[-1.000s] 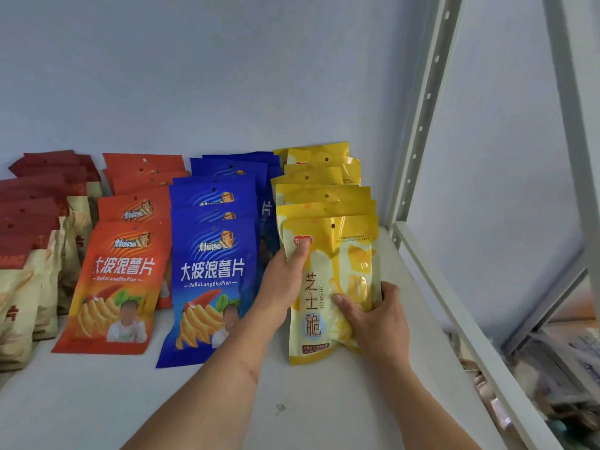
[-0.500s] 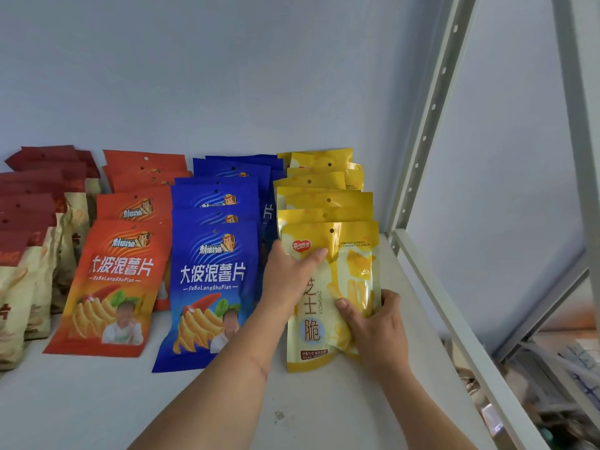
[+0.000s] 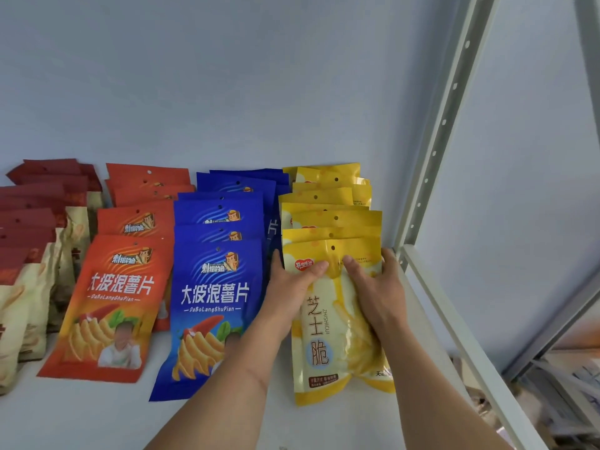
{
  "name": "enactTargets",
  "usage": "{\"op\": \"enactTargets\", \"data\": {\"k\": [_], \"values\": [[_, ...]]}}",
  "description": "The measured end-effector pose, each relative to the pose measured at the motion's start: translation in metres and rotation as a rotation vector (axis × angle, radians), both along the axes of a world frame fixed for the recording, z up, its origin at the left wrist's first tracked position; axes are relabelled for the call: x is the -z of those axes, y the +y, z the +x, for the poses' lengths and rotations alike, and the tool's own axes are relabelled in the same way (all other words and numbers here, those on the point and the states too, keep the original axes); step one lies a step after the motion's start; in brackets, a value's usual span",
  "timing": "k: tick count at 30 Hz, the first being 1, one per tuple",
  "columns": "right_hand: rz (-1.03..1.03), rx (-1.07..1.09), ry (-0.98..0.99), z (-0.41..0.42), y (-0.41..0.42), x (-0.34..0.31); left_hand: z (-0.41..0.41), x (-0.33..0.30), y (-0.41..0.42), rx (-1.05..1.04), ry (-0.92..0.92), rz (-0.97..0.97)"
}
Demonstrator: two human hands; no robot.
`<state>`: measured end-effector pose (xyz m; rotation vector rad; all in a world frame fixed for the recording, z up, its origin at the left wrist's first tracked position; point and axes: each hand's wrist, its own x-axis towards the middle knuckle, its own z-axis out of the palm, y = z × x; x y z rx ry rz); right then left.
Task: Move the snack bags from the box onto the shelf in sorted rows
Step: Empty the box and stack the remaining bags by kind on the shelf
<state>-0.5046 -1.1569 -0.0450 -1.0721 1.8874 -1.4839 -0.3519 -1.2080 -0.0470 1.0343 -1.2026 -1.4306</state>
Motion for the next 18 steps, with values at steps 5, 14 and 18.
{"op": "enactTargets", "data": {"k": [5, 14, 18], "values": [[-0.092, 0.012, -0.106, 0.001, -0.003, 0.009, 0.003, -0.011, 0.001, 0.199, 0.017, -0.005], [-0.128, -0.031, -0.193, 0.000, -0.008, 0.014, 0.006, -0.014, -0.006, 0.226, -0.070, -0.079], [-0.043, -0.026, -0.235, 0.001, -0.010, 0.015, 0.006, -0.003, -0.007, 0.166, -0.147, -0.152]]}}
